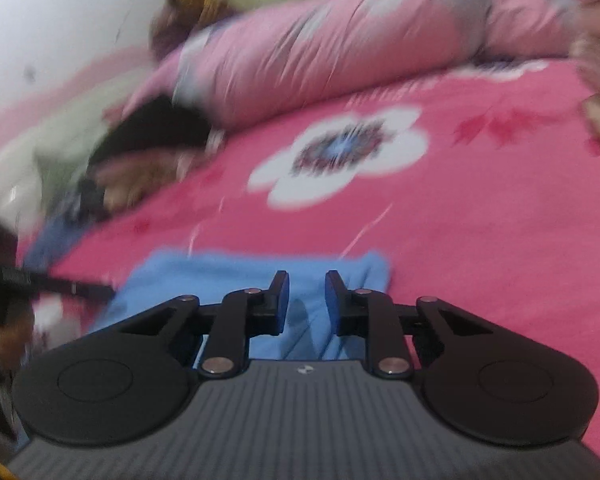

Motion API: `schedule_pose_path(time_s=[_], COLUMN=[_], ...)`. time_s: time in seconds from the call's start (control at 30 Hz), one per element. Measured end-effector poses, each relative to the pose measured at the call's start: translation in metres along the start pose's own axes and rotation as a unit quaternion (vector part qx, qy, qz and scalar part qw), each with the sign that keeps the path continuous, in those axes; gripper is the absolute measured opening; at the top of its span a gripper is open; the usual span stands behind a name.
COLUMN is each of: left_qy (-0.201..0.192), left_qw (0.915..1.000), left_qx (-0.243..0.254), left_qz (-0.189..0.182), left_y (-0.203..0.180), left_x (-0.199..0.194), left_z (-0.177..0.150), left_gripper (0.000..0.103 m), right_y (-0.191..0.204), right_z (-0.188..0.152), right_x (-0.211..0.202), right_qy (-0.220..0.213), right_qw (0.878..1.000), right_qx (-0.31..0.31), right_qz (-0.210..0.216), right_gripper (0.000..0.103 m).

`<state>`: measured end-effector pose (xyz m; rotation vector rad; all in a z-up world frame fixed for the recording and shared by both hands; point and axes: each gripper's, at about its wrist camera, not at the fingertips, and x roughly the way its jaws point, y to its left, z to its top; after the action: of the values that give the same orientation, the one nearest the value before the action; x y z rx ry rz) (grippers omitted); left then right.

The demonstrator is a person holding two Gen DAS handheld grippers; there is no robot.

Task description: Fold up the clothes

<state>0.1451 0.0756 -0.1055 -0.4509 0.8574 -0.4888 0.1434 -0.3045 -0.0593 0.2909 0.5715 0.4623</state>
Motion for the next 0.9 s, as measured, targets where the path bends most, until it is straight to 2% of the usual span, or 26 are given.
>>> schedule_pose_path(time_s=[0.1,0.17,0.27,0.33,0.4,0.5,0.57,0.63,0.67,0.8,0.9], left_qy=[0.007,0.005,0.005,0.000,0.001,0.004,-0.012,-0.046,-0.058,-0.082,-0.078], left_qw=[0.9999,0.9999,0.9997,0.9991,0.9980,0.9897,0.9783,0.9713,0.9712,0.9772,0.9828], left_qx=[-0.004,0.001,-0.011,-0.017,-0.028,-0.090,-0.146,-0.182,-0.185,-0.169,-0.143], left_qz=[-0.008,-0.015,-0.023,-0.038,-0.056,-0.111,-0.146,-0.147,-0.138,-0.098,-0.088], left_y=[0.004,0.003,0.006,0.007,0.009,0.023,0.036,0.046,0.048,0.050,0.041], left_x=[0.012,0.021,0.038,0.048,0.058,0.068,0.068,0.058,0.049,0.011,-0.018], left_z=[0.009,0.014,0.022,0.026,0.030,0.036,0.039,0.042,0.043,0.039,0.019], left_gripper=[0.053,0.053,0.051,0.049,0.032,0.027,0.032,0.048,0.060,0.068,0.070], right_y=[-0.015,-0.025,-0.038,-0.041,-0.040,-0.039,-0.041,-0.042,-0.043,-0.032,-0.019], right_z=[-0.004,-0.008,-0.009,-0.008,-0.006,-0.003,-0.003,-0.003,-0.003,0.001,0.000], right_x=[-0.001,-0.003,0.007,0.012,0.019,0.022,0.020,0.013,0.009,-0.020,-0.044], right_qy=[0.003,0.008,0.020,0.027,0.037,0.040,0.035,0.025,0.020,-0.002,-0.012], right_qw=[0.999,0.997,0.991,0.990,0.990,0.991,0.990,0.990,0.990,0.991,0.992], right_qx=[0.047,0.082,0.130,0.138,0.133,0.123,0.131,0.138,0.140,0.130,0.128], right_qz=[-0.008,-0.013,-0.007,0.004,0.017,0.026,0.028,0.019,0.012,-0.006,-0.010], right_gripper=[0.030,0.046,0.056,0.060,0.065,0.070,0.070,0.070,0.070,0.070,0.070])
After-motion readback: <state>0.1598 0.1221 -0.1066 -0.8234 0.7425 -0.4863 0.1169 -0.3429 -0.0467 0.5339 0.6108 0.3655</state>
